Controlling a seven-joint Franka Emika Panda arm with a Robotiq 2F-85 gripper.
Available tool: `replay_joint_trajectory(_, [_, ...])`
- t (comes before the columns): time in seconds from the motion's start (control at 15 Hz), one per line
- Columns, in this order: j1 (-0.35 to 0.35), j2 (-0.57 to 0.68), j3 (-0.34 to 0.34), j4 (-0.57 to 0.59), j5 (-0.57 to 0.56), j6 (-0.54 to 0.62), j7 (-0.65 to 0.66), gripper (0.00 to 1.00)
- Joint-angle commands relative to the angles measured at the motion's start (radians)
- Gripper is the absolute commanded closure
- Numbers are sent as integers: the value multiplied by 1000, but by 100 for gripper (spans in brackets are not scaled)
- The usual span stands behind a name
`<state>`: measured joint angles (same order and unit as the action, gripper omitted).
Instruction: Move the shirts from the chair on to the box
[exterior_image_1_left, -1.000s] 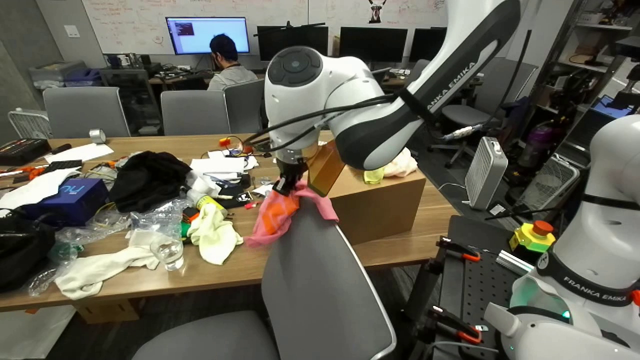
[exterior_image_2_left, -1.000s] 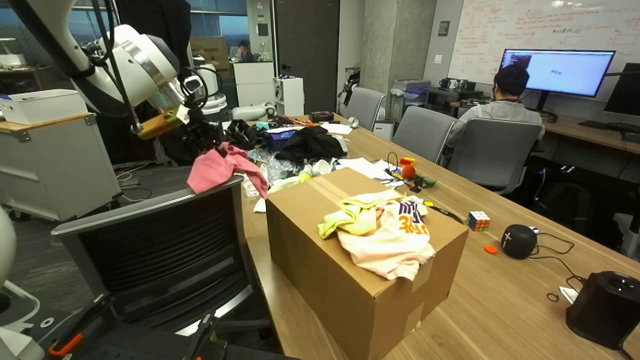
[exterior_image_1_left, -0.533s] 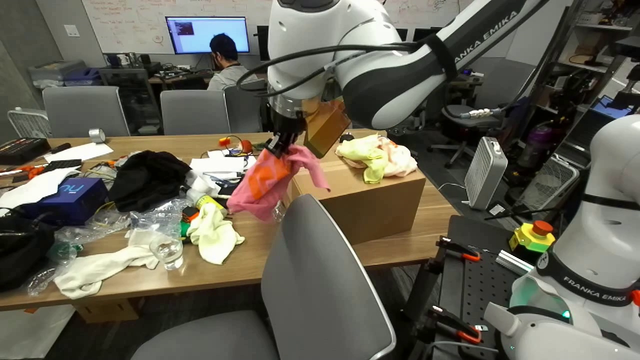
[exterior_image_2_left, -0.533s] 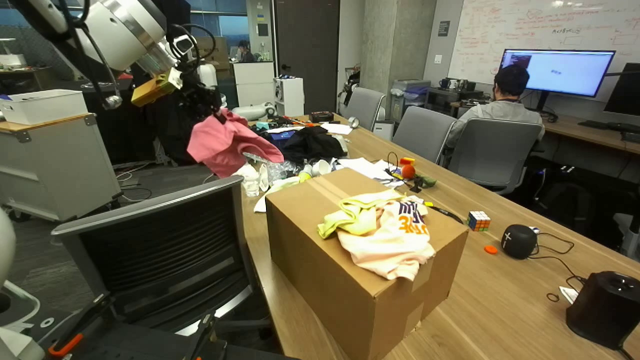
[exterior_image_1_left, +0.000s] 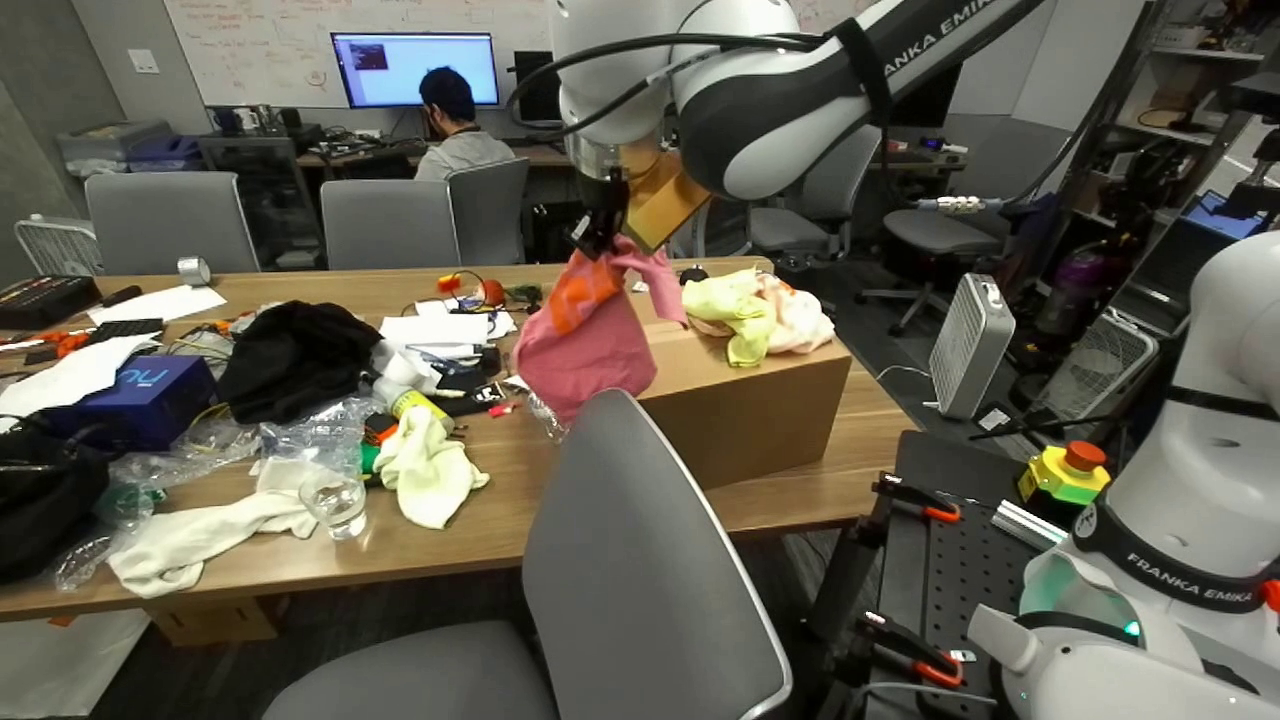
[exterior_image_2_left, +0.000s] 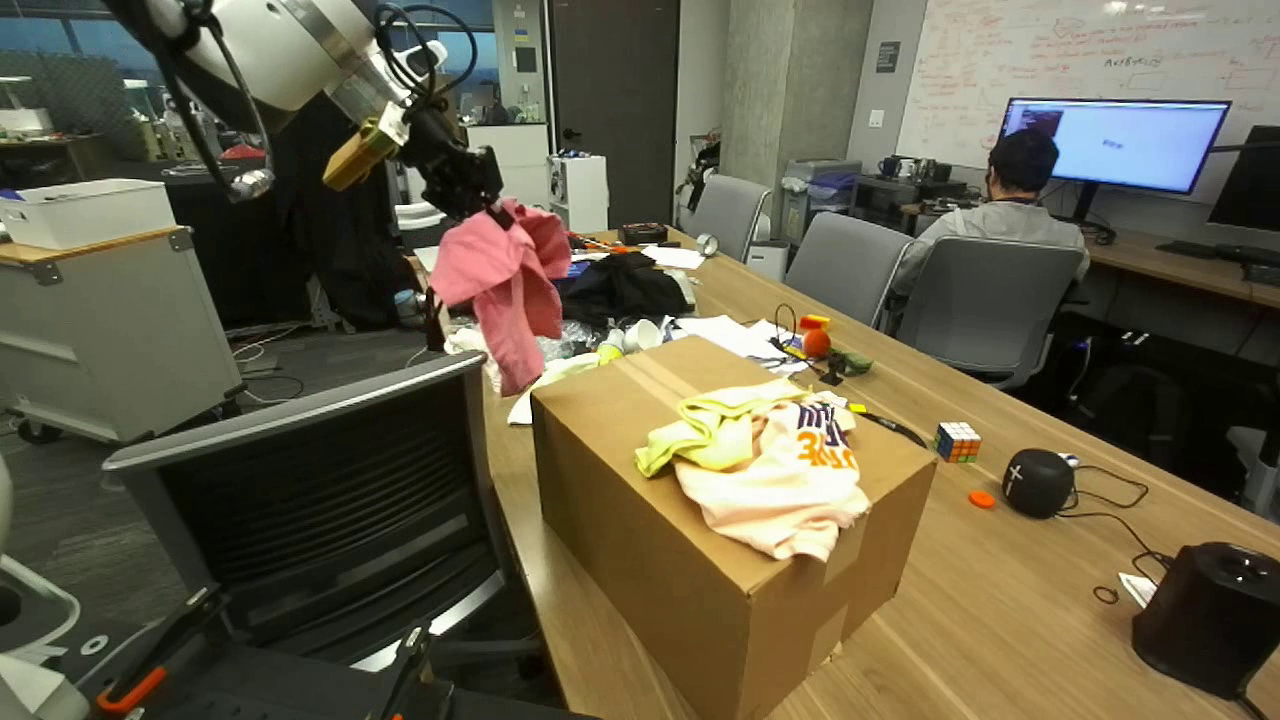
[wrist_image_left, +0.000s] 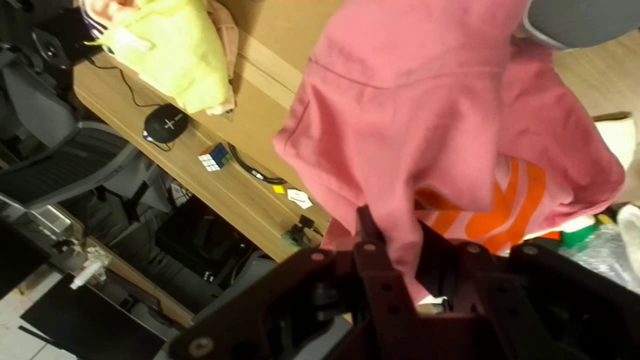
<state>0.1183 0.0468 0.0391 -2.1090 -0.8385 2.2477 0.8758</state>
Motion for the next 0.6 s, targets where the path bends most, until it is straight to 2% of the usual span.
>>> replay_joint_trajectory(0.0, [-50,-4,-27,76,-13,-70,12,96])
replay_joint_trajectory(0.53, [-160,-3,-112,213,-11,-182,62,96])
